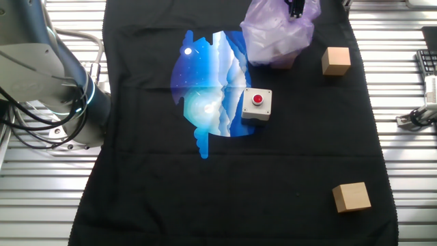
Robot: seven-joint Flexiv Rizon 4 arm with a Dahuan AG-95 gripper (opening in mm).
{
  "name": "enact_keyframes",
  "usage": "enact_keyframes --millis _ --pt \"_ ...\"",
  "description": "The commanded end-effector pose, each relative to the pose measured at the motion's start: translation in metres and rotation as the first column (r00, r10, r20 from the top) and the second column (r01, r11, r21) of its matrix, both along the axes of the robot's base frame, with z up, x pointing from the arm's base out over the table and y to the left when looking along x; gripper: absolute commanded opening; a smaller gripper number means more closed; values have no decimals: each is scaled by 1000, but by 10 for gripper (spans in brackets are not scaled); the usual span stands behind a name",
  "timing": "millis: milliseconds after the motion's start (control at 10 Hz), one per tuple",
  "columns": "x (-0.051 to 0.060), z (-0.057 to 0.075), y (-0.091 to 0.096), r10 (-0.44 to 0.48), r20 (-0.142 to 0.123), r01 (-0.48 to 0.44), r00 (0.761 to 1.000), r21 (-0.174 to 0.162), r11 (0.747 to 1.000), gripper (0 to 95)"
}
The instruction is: Pick up a bag of things
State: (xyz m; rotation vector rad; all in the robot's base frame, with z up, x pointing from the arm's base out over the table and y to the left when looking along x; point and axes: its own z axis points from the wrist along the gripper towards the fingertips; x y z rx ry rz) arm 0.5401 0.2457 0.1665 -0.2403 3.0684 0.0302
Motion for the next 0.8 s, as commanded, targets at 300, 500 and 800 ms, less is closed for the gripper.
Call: enact_keyframes --millis 300,500,800 --pt "9 31 -14 13 -13 -13 1000 20 1000 950" --pt "15 51 -22 16 -29 -16 999 24 1000 950" --pt "25 69 -35 38 -33 -37 999 25 999 950"
